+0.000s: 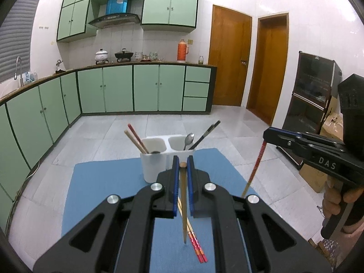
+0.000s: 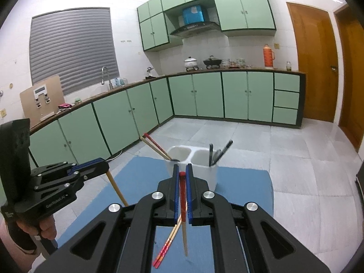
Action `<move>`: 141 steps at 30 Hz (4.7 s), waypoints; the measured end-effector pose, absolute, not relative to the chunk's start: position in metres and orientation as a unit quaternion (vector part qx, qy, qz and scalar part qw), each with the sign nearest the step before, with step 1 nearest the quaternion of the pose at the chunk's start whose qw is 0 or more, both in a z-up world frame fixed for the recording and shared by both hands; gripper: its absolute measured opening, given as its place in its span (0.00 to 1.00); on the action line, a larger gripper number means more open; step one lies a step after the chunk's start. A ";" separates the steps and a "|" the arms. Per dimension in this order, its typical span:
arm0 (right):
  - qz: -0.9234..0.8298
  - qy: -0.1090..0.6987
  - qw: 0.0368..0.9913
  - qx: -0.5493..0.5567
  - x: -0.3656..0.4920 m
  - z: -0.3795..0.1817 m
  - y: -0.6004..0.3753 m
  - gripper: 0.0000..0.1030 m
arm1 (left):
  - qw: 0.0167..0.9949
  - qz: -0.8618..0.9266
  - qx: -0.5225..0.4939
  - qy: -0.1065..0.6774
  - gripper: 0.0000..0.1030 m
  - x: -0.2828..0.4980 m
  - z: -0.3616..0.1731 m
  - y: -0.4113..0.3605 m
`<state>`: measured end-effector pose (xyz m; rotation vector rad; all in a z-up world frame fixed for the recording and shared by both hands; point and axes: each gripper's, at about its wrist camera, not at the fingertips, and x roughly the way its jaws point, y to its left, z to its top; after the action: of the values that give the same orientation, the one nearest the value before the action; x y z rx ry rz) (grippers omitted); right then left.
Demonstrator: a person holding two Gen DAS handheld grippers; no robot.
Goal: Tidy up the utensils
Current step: 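Lift both chopsticks and insert them into the white holder, then open both grippers and move back down toward the last two chopsticks, then grasp a red-patterned wooden chopstick with the right gripper, then lift the chopstick with the right gripper while the left gripper grasps the other chopstick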
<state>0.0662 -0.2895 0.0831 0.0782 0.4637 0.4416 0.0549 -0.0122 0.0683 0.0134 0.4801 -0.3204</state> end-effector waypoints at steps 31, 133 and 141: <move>0.204 0.149 0.967 0.037 0.228 0.173 -0.275 0.05 | 0.986 -0.118 0.023 0.118 0.06 0.205 0.151 -0.046; 0.091 0.438 0.884 0.138 0.055 -0.139 -0.277 0.06 | 0.902 -0.123 0.019 0.414 0.91 0.035 -0.118 -0.013; 0.102 0.436 0.878 0.170 0.057 -0.141 -0.294 0.09 | 0.887 -0.132 0.025 0.442 0.70 0.037 -0.137 -0.031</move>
<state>0.0570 -0.2943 -0.1413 0.3538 0.9097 0.2117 0.0372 -0.0313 -0.1370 0.0512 0.9193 -0.2752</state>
